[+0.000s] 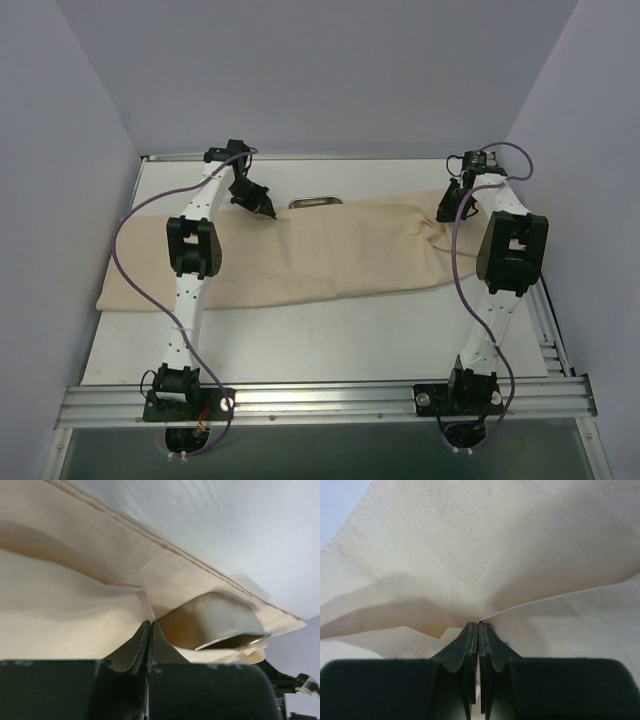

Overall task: Open and lay out the surgical kit
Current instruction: Open the surgical kit at the center of the board.

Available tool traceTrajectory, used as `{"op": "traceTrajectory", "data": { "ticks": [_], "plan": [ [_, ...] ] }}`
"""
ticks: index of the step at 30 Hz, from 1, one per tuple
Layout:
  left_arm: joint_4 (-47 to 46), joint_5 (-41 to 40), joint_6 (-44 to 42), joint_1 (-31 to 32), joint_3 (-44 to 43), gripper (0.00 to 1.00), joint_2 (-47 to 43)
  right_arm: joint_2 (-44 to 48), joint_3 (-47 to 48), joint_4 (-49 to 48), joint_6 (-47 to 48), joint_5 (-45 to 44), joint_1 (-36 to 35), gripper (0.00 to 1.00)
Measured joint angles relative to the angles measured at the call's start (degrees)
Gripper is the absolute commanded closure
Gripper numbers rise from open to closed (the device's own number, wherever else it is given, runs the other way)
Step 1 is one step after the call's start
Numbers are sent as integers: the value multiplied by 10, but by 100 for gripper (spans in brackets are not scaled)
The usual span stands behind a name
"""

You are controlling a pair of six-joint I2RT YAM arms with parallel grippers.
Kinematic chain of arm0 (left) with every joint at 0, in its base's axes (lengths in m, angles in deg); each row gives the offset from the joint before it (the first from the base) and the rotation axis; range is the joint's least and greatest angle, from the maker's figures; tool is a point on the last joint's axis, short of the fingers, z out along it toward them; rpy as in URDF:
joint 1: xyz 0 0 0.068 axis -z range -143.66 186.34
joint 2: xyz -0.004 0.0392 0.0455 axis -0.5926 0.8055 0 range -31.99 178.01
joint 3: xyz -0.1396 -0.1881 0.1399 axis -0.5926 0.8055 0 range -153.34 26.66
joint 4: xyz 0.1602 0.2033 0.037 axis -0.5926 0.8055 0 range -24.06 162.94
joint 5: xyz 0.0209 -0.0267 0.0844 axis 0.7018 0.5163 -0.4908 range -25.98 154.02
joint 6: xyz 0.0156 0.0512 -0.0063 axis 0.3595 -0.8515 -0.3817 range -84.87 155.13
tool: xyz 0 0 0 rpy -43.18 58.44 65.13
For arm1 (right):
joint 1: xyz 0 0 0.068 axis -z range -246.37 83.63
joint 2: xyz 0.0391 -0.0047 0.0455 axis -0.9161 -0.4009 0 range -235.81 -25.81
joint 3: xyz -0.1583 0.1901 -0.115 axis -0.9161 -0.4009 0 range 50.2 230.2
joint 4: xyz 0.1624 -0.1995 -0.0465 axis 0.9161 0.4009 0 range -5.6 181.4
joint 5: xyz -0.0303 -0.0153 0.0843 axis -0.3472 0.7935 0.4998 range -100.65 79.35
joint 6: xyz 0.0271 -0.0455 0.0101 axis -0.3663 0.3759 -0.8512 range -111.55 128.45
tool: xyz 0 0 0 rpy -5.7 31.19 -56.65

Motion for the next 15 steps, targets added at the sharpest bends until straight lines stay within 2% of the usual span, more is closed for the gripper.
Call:
{"op": "traceTrajectory", "data": {
  "ticks": [8, 12, 15],
  "plan": [
    [5, -48, -118, 10, 8, 98, -61, 17, 18, 25, -3, -1, 4, 100],
    [2, -90, -185, 32, 80, 98, -131, 42, 18, 48, -7, -10, 7, 100],
    [-5, -122, -232, 53, 181, 98, -212, 72, 10, 62, -12, -28, 12, 100]
  ]
}}
